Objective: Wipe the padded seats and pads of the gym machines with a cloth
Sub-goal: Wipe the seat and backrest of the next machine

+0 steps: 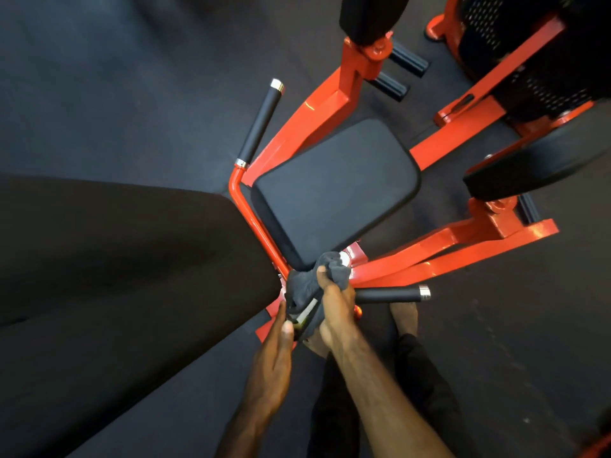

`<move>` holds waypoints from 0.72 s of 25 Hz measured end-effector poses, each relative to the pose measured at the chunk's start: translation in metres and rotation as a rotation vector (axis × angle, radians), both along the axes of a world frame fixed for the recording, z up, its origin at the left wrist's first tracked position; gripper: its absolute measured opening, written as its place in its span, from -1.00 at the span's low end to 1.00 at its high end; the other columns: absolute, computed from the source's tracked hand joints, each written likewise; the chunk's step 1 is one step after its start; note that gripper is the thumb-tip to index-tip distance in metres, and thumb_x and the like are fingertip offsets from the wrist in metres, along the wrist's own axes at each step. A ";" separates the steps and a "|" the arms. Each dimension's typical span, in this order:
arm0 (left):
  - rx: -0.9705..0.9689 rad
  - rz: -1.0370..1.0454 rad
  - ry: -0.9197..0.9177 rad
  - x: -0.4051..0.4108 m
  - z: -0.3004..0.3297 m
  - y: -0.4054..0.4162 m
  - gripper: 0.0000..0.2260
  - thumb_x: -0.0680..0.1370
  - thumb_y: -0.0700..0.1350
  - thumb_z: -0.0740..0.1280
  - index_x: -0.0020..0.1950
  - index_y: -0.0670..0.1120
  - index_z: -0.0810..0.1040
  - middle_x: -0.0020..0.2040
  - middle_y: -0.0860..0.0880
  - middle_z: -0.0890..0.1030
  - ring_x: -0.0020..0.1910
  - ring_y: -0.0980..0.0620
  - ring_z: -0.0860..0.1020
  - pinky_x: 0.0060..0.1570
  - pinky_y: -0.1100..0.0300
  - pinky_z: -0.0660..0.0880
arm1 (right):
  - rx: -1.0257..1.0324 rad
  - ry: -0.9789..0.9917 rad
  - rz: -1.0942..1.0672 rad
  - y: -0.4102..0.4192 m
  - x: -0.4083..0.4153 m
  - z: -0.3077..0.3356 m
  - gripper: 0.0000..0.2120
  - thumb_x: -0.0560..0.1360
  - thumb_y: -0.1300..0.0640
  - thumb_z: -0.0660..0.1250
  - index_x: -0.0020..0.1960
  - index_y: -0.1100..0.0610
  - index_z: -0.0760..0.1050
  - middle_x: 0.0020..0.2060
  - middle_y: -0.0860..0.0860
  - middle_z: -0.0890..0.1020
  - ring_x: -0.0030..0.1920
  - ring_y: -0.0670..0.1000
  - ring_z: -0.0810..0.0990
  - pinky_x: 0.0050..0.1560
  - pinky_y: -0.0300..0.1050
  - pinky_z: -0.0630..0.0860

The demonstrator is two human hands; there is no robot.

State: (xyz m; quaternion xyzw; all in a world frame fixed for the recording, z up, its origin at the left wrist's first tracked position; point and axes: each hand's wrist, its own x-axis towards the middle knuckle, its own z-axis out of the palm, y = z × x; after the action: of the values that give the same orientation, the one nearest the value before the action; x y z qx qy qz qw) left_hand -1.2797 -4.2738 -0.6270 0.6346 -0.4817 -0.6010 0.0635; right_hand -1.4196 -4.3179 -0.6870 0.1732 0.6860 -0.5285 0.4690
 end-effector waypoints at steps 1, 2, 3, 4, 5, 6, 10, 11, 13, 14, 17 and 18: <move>-0.028 0.014 -0.005 0.002 0.010 0.003 -0.49 0.70 0.22 0.10 0.66 0.19 0.27 0.57 0.21 0.40 0.45 0.49 0.32 0.37 0.52 0.27 | -0.031 -0.029 0.045 0.005 0.001 0.004 -0.92 0.58 0.18 0.49 -0.05 0.15 0.61 -0.21 0.02 0.69 -0.16 -0.05 0.68 -0.11 -0.23 0.61; -0.056 0.017 -0.021 0.003 0.023 0.005 -0.49 0.69 0.17 0.13 0.65 0.14 0.31 0.56 0.19 0.43 0.40 0.57 0.32 0.31 0.59 0.27 | -0.042 -0.046 0.131 0.010 0.001 0.011 -0.88 0.56 0.11 0.52 -0.06 0.13 0.61 -0.18 0.07 0.68 -0.16 -0.04 0.68 -0.06 -0.14 0.61; -0.084 0.003 -0.043 0.004 0.034 0.005 -0.50 0.69 0.13 0.16 0.63 0.09 0.35 0.54 0.17 0.45 0.37 0.58 0.34 0.30 0.58 0.29 | -0.053 -0.040 0.213 0.014 -0.002 0.015 -0.85 0.55 0.08 0.53 -0.06 0.13 0.61 -0.16 0.09 0.66 -0.19 -0.08 0.67 -0.05 -0.13 0.60; -0.120 -0.017 -0.056 0.006 0.044 0.006 -0.53 0.70 0.09 0.19 0.62 0.08 0.38 0.52 0.18 0.48 0.38 0.54 0.37 0.36 0.50 0.35 | -0.043 -0.022 0.301 0.018 -0.009 0.026 -0.87 0.56 0.11 0.52 -0.05 0.13 0.61 -0.15 0.08 0.67 -0.21 -0.13 0.67 -0.07 -0.17 0.60; -0.155 -0.037 -0.057 0.009 0.055 0.008 -0.56 0.71 0.05 0.22 0.61 0.07 0.41 0.49 0.20 0.51 0.41 0.46 0.42 0.42 0.35 0.41 | -0.040 -0.025 0.371 0.023 -0.015 0.036 -0.90 0.59 0.12 0.49 0.00 0.14 0.62 -0.12 0.06 0.70 -0.20 -0.15 0.69 -0.06 -0.20 0.62; -0.196 -0.069 -0.058 0.010 0.065 0.009 -0.58 0.71 0.02 0.25 0.59 0.07 0.43 0.47 0.21 0.54 0.42 0.37 0.46 0.45 0.23 0.44 | -0.055 -0.032 0.452 0.027 -0.023 0.048 -0.86 0.59 0.09 0.48 0.07 0.15 0.63 -0.07 0.05 0.73 -0.11 -0.10 0.73 0.01 -0.13 0.65; -0.398 -0.149 -0.092 0.005 0.130 0.001 -0.63 0.70 -0.03 0.36 0.50 0.19 0.49 0.36 0.23 0.62 0.32 0.30 0.56 0.33 0.16 0.54 | -0.228 0.070 0.674 0.018 -0.027 0.131 -0.86 0.55 0.13 0.52 0.11 0.08 0.67 -0.03 -0.09 0.76 0.10 -0.02 0.71 0.13 -0.19 0.61; -0.470 -0.178 -0.096 0.001 0.155 -0.004 -0.64 0.70 0.00 0.35 0.50 0.20 0.49 0.36 0.22 0.61 0.32 0.28 0.57 0.30 0.14 0.55 | -0.284 0.090 0.694 0.010 -0.022 0.154 -0.84 0.55 0.14 0.52 0.12 0.08 0.67 -0.02 -0.11 0.76 0.11 -0.03 0.71 0.12 -0.22 0.58; -0.623 -0.246 -0.097 -0.002 0.215 -0.016 -0.64 0.71 0.01 0.34 0.52 0.13 0.52 0.38 0.16 0.60 0.36 0.20 0.56 0.29 0.04 0.56 | -0.406 0.151 0.728 -0.006 -0.018 0.202 -0.79 0.52 0.13 0.55 0.13 0.11 0.67 -0.01 -0.13 0.76 0.09 -0.10 0.68 0.11 -0.21 0.56; -0.713 -0.275 -0.110 -0.002 0.247 -0.023 -0.64 0.71 -0.01 0.34 0.52 0.06 0.53 0.38 0.13 0.60 0.36 0.15 0.57 0.28 0.01 0.56 | -0.470 0.181 0.763 -0.012 -0.018 0.228 -0.76 0.50 0.11 0.54 0.15 0.12 0.67 0.01 -0.12 0.75 0.08 -0.13 0.67 0.12 -0.19 0.55; -1.038 -0.357 -0.247 0.010 0.358 -0.047 -0.67 0.71 -0.07 0.36 0.47 -0.06 0.57 0.37 0.09 0.63 0.29 0.07 0.62 0.18 -0.01 0.58 | -0.701 0.260 0.865 -0.031 0.001 0.306 -0.74 0.53 0.12 0.47 0.21 0.14 0.65 0.14 -0.07 0.72 0.16 -0.09 0.66 0.21 -0.10 0.54; -1.139 -0.385 -0.325 0.016 0.398 -0.055 -0.69 0.71 -0.07 0.36 0.44 -0.08 0.60 0.36 0.08 0.64 0.26 0.05 0.63 0.14 -0.01 0.59 | -0.788 0.286 0.897 -0.038 0.009 0.336 -0.70 0.55 0.14 0.45 0.27 0.17 0.63 0.20 -0.05 0.70 0.22 -0.04 0.66 0.26 -0.05 0.54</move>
State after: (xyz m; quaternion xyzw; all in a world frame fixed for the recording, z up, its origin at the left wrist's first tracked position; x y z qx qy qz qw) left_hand -1.2638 -4.3283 -0.2291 0.4864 -0.8358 -0.1462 0.2084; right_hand -1.4109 -4.3554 -0.3507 -0.3915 0.5014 -0.5115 0.5777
